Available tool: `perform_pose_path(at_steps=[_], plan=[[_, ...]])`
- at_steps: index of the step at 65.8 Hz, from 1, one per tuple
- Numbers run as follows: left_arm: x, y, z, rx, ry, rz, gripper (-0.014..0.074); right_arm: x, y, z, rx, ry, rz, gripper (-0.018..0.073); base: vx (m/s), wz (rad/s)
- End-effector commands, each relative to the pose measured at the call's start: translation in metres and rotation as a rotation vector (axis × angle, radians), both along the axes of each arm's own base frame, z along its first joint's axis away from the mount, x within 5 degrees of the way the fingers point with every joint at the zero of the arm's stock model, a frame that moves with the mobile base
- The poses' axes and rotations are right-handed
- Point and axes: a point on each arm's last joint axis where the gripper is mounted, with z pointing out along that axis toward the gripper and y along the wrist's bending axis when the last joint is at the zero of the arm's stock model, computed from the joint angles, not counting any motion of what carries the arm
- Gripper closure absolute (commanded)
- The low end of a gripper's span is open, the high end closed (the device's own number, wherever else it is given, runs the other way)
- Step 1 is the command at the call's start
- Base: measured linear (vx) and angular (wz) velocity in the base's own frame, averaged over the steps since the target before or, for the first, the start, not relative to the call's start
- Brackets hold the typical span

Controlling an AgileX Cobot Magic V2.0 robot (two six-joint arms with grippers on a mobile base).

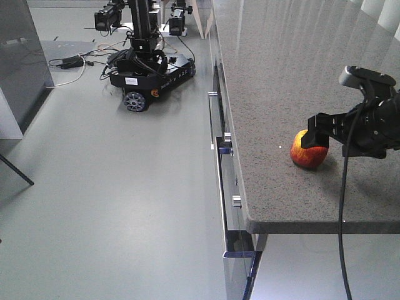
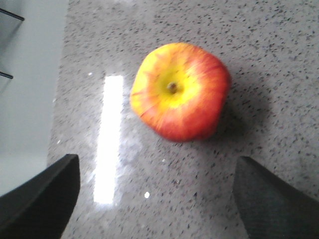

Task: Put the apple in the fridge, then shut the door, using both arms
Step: 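Close the right gripper around the apple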

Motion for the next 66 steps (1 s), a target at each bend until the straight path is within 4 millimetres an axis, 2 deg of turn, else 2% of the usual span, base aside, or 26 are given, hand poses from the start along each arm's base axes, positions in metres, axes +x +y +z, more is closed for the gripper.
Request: perform_pose_path(at_steps=[1,10,24,41,53,66], plan=[[0.000,0.000,-0.003,-0.011,-0.060,0.004,0.0602,0.010,-0.001,0.019,-0.013,-0.073,-0.045,-0.0035,0.00,0.00],[0.000,0.000,-0.003,-0.011,-0.060,0.004,0.0602,0.028,0.006,0.015,-0.078,-0.056,-0.079,-0.0035,0.00,0.00],[0.000,0.000,-0.003,-0.011,-0.060,0.004,0.0602,0.051,0.021,0.009,-0.054,-0.023,-0.114,-0.0035,0.00,0.00],[0.000,0.000,-0.003,-0.011,-0.060,0.004,0.0602,0.071,0.022,-0.003,-0.048,0.048,-0.148,-0.0024,0.00,0.00],[0.000,0.000,-0.003,-0.011,-0.060,0.004,0.0602,0.074,0.021,-0.008,-0.065,0.064,-0.144,0.0046,0.00,0.00],[0.000,0.000,-0.003,-0.011,-0.060,0.004,0.0602,0.073,0.020,-0.009,-0.076,0.073,-0.137,0.0187,0.00,0.00]])
